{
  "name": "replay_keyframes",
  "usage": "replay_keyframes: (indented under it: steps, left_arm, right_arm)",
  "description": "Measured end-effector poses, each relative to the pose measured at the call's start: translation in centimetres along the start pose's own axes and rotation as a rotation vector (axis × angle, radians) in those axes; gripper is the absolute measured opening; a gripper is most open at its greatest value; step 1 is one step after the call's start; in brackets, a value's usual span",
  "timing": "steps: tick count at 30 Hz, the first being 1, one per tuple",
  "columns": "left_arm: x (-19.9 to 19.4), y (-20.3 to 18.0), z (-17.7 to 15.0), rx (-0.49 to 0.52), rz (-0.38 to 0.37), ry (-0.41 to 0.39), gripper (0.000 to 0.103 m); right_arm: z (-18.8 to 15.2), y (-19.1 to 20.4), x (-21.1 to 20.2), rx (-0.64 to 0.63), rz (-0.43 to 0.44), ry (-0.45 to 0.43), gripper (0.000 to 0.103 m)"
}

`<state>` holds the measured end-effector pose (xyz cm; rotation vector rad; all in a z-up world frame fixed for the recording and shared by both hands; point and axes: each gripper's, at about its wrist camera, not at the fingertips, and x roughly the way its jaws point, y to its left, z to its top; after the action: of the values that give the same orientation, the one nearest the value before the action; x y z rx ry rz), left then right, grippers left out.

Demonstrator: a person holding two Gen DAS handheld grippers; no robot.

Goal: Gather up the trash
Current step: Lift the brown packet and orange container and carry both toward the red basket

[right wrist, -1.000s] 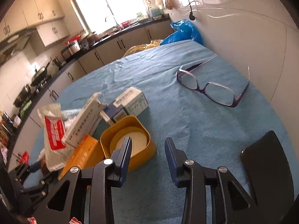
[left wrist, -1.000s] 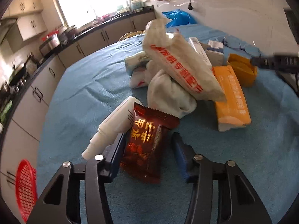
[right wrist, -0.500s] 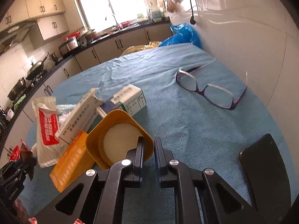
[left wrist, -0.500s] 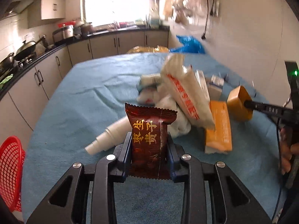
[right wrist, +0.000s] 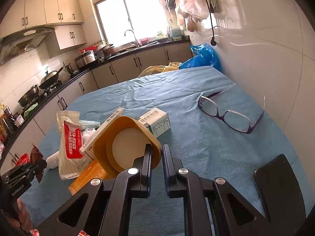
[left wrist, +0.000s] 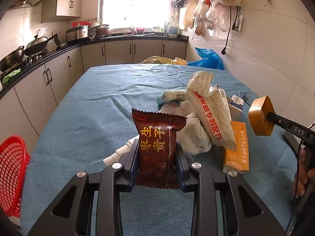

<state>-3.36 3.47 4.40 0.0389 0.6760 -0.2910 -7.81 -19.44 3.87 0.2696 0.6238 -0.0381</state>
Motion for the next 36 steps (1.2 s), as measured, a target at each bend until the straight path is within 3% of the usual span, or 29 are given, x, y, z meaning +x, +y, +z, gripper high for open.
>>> replay_keyframes:
  steps: [20,36]
  left_arm:
    - [-3.0,-0.7,-0.5,-0.032,0.06,-0.026,0.031]
    - [-4.8,-0.9,-1.2,-0.049,0.088,-0.028,0.031]
  right_arm:
    - [-0.5,1.7,-1.9,-0.077,0.061,-0.078,0.011]
    - [-0.7,2.8,-2.4,-0.092,0.11,-0.072,0.011]
